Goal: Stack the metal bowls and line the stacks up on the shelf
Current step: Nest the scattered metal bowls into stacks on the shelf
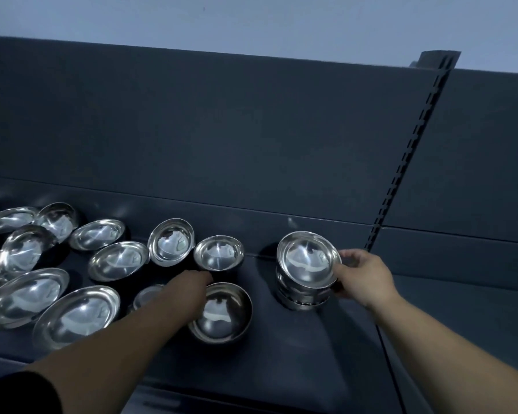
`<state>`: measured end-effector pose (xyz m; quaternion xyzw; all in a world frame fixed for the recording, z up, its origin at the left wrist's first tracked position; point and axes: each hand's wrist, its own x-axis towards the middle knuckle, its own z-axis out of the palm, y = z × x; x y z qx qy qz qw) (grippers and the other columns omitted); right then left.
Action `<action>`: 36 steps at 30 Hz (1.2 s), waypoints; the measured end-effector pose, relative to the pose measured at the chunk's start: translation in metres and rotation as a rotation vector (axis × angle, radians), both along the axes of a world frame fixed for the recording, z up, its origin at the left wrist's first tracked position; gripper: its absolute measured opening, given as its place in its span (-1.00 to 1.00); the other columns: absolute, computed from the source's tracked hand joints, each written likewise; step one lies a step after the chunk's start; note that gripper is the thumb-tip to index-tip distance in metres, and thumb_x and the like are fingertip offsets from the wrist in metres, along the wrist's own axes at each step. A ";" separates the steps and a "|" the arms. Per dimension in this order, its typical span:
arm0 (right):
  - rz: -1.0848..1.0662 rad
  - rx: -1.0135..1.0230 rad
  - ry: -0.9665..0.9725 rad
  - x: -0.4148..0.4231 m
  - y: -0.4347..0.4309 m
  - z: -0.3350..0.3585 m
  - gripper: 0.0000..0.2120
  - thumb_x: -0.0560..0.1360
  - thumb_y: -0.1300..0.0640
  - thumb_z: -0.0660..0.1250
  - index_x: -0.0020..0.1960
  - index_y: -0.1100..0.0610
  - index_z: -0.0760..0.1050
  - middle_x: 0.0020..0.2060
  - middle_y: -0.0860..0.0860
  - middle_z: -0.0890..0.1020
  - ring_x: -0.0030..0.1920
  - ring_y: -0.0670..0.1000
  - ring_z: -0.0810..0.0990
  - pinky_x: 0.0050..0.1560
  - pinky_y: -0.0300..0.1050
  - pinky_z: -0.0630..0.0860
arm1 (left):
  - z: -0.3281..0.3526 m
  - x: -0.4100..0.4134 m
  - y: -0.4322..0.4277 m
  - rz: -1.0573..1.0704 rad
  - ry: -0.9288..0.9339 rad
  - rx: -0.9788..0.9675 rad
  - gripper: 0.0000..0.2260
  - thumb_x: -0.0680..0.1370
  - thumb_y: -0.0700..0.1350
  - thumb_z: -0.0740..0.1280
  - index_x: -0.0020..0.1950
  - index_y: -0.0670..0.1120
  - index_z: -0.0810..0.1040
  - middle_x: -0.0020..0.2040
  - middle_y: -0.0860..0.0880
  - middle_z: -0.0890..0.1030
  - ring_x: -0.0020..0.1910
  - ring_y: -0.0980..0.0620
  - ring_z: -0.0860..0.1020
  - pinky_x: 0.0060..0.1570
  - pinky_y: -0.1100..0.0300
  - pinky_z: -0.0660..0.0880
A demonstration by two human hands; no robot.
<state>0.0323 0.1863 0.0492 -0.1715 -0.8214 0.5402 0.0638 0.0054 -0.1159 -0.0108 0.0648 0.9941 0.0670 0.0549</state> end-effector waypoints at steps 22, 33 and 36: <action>0.027 0.053 -0.026 -0.013 0.035 -0.034 -0.91 0.44 0.01 0.36 -0.11 0.00 0.60 -0.20 -0.08 0.69 -0.12 0.02 0.68 0.04 0.06 0.62 | 0.040 -0.021 0.110 0.385 -0.056 1.022 -0.67 0.35 -0.03 0.30 0.08 -0.06 0.61 -0.11 -0.01 0.69 -0.10 -0.04 0.66 0.00 -0.05 0.62; 0.327 -0.056 -0.094 0.006 0.046 -0.053 -0.50 0.52 -0.13 0.32 0.43 -0.19 0.31 0.23 -0.18 0.49 0.30 -0.15 0.47 0.41 -0.07 0.36 | 0.023 -0.005 0.140 0.436 -0.184 1.144 -0.75 0.61 -0.06 0.15 0.22 -0.02 0.52 0.06 -0.07 0.61 0.02 -0.08 0.59 -0.07 -0.01 0.63; 0.421 -0.037 -0.092 0.008 0.051 -0.054 -0.35 0.48 -0.06 0.41 0.48 -0.20 0.21 0.24 -0.26 0.45 0.24 -0.25 0.47 0.34 -0.24 0.37 | 0.021 -0.005 0.149 0.455 -0.192 1.264 -0.81 0.62 -0.10 0.15 0.10 0.04 0.53 0.10 -0.05 0.60 0.07 -0.05 0.58 -0.13 0.05 0.61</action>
